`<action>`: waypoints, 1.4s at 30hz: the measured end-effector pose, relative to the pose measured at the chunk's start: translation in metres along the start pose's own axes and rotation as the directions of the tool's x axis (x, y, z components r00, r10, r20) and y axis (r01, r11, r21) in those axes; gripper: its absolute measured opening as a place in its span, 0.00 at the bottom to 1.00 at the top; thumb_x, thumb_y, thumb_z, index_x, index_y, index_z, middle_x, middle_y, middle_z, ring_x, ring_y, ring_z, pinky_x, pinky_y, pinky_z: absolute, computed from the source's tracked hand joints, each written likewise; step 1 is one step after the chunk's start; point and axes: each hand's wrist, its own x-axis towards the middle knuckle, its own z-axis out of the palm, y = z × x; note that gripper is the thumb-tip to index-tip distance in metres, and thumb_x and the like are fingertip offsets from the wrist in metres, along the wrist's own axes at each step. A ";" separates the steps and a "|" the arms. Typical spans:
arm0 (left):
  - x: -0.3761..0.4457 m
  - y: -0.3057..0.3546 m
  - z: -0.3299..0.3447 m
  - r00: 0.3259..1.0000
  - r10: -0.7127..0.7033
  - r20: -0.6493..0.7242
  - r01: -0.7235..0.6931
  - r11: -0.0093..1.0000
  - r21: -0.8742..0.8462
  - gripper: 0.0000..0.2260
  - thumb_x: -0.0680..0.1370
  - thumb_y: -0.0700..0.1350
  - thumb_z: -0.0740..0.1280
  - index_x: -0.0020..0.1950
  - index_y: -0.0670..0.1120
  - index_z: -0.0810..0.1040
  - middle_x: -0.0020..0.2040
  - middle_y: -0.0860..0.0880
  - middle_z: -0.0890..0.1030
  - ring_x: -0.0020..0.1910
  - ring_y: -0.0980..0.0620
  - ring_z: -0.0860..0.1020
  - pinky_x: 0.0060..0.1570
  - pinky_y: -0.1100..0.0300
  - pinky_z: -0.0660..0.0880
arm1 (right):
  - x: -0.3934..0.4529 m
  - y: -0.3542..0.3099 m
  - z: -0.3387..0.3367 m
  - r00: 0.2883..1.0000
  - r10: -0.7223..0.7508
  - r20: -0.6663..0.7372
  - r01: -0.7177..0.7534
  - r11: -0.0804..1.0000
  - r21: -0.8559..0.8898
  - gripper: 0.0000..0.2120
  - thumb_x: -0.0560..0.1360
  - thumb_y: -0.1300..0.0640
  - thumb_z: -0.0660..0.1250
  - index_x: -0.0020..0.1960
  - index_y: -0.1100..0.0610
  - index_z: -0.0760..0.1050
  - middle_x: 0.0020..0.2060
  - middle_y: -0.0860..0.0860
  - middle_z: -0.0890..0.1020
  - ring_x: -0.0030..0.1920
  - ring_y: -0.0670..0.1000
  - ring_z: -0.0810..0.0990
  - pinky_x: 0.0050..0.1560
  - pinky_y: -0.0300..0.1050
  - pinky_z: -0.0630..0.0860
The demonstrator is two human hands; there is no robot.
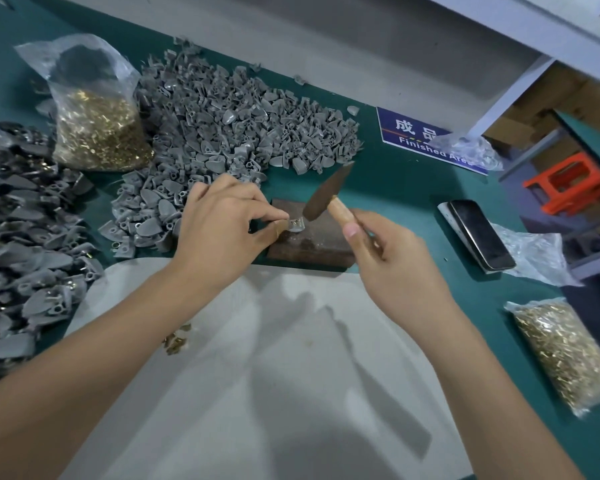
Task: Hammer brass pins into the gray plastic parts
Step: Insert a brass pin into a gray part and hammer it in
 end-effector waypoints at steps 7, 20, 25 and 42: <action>0.000 0.000 0.001 1.000 -0.003 -0.004 0.003 1.000 0.020 0.05 0.75 0.54 0.75 0.49 0.57 0.88 0.41 0.59 0.80 0.45 0.53 0.70 0.46 0.51 0.62 | -0.008 -0.002 0.010 1.000 -0.019 0.002 0.019 1.000 0.020 0.13 0.85 0.44 0.57 0.62 0.45 0.78 0.35 0.48 0.78 0.35 0.49 0.73 0.38 0.52 0.73; 0.000 0.002 -0.002 1.000 0.022 0.006 -0.022 0.998 0.063 0.04 0.77 0.53 0.74 0.49 0.56 0.88 0.41 0.58 0.79 0.45 0.50 0.72 0.46 0.51 0.62 | -0.014 -0.009 0.009 0.985 -0.071 -0.160 0.090 0.989 0.117 0.11 0.85 0.46 0.57 0.54 0.43 0.79 0.31 0.42 0.71 0.31 0.45 0.68 0.31 0.36 0.63; 0.000 0.003 -0.002 1.000 -0.021 0.018 0.020 0.998 0.063 0.06 0.77 0.55 0.73 0.50 0.57 0.87 0.41 0.59 0.78 0.46 0.52 0.70 0.47 0.53 0.59 | -0.022 -0.003 0.004 0.998 -0.062 0.008 0.063 0.996 -0.064 0.13 0.83 0.40 0.57 0.62 0.38 0.76 0.30 0.44 0.72 0.31 0.48 0.69 0.29 0.42 0.65; 0.000 0.015 -0.006 0.999 -0.022 0.028 0.022 1.000 0.001 0.07 0.78 0.54 0.72 0.53 0.56 0.87 0.43 0.58 0.77 0.48 0.55 0.69 0.50 0.55 0.60 | -0.052 0.003 0.024 0.973 -0.228 0.040 0.224 0.971 0.083 0.15 0.74 0.41 0.73 0.59 0.40 0.81 0.49 0.40 0.80 0.52 0.46 0.78 0.52 0.31 0.69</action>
